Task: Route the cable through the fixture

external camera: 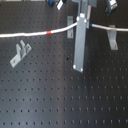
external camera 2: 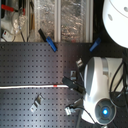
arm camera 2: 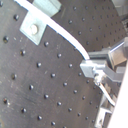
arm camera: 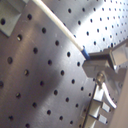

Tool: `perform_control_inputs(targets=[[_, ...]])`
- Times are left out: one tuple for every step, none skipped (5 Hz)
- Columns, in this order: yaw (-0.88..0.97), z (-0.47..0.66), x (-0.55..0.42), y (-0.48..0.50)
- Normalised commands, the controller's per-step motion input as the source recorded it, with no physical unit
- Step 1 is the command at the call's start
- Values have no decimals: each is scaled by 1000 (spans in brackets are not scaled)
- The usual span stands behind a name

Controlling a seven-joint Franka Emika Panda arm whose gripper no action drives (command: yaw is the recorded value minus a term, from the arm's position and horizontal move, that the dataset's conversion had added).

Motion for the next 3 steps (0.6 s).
perform_control_inputs(targets=[[-37, 626, -49, 22], [0, 29, 0, 0], [0, 221, 85, -493]])
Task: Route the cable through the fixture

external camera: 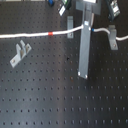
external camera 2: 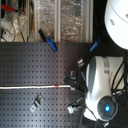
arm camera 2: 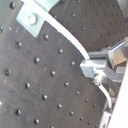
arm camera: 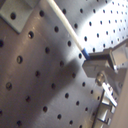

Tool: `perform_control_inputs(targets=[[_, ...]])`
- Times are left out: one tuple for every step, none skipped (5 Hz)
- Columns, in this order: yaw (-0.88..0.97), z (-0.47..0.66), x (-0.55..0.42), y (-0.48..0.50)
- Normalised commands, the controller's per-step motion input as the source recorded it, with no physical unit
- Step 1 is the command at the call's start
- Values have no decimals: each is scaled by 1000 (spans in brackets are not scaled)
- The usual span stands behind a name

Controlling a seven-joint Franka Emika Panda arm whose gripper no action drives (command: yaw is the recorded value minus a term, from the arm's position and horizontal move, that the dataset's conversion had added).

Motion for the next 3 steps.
perform_control_inputs(targets=[[0, 14, -14, -914], [0, 1, -47, 13], [0, 0, 4, 17]])
